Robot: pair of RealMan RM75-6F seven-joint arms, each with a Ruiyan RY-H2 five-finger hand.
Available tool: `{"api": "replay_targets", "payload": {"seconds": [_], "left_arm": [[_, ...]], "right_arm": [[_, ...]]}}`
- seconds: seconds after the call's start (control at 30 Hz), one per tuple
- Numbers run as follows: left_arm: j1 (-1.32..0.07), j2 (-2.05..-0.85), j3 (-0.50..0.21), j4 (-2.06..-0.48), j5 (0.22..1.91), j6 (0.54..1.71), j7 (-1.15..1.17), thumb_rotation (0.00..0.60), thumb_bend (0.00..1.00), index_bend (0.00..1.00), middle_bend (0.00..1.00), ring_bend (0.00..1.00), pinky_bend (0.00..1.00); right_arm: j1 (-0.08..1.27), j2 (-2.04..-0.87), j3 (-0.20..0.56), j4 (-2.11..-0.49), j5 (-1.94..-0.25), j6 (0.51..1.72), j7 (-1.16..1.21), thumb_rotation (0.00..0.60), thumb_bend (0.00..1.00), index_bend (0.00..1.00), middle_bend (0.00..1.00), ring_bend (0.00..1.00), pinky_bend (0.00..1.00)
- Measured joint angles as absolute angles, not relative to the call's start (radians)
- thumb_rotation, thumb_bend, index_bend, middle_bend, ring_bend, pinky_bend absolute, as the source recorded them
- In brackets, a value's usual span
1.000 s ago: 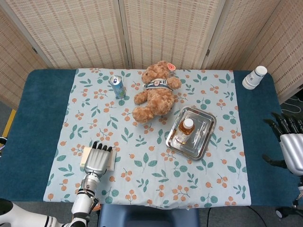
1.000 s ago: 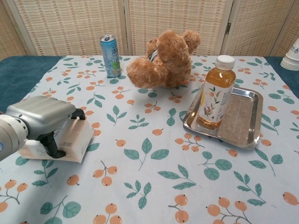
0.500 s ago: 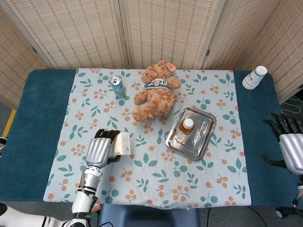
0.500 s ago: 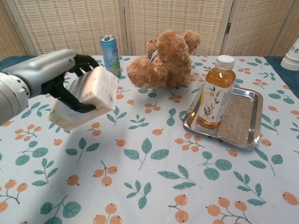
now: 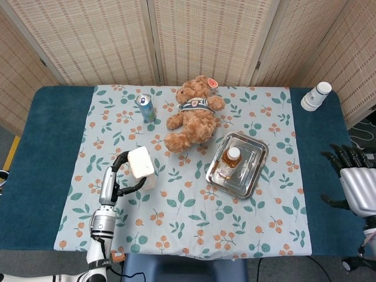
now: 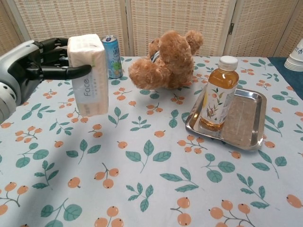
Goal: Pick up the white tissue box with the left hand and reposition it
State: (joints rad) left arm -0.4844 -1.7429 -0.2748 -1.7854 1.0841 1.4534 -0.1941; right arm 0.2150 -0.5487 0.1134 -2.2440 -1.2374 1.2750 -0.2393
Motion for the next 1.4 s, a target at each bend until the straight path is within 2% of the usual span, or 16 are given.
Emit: {"api": "replay_targets", "payload": {"seconds": [0.2,0.4,0.6,0.93,1.27,1.4], "left_arm": [[-0.443,-1.817,-0.259,-1.633,1.175,1.464,-0.297,0.6,0.23,0.38,0.46,0.21,0.17],[-0.426,-1.884,-0.242,-1.485,1.234,1.471,-0.33,0.6,0.24,0.3,0.37,0.13,0.17],[-0.409,-1.939,-0.232,-1.389,1.247,1.444,-0.38,0.6,0.23,0.29,0.36,0.12,0.16],[-0.401,-1.95,-0.204,-1.334,1.288,1.387,-0.398,0.6,0.23,0.29,0.36,0.12,0.19],[-0.406,-1.945,-0.212,-1.295,1.3,1.332,-0.413,0.6,0.23,0.29,0.35,0.12,0.23],[-0.402,-1.944,-0.215,-1.29,1.296,1.317,-0.419,0.6,0.21,0.23,0.31,0.11,0.23]], "right_arm": [[0.225,-0.56,0.113,-2.239,-1.216,1.262,-0.255,0.6,0.12,0.16,0.05,0.0,0.0],[0.239,-0.571,0.113,-2.23,-1.192,1.239,-0.266,0.6,0.12,0.16,0.05,0.0,0.0],[0.241,-0.569,0.114,-2.227,-1.186,1.24,-0.257,0.6,0.12,0.16,0.05,0.0,0.0],[0.247,-0.577,0.11,-2.225,-1.182,1.234,-0.272,0.6,0.12,0.16,0.05,0.0,0.0],[0.253,-0.588,0.104,-2.225,-1.178,1.23,-0.292,0.6,0.12,0.16,0.05,0.0,0.0],[0.254,-0.589,0.104,-2.224,-1.173,1.231,-0.294,0.6,0.12,0.16,0.05,0.0,0.0]]}}
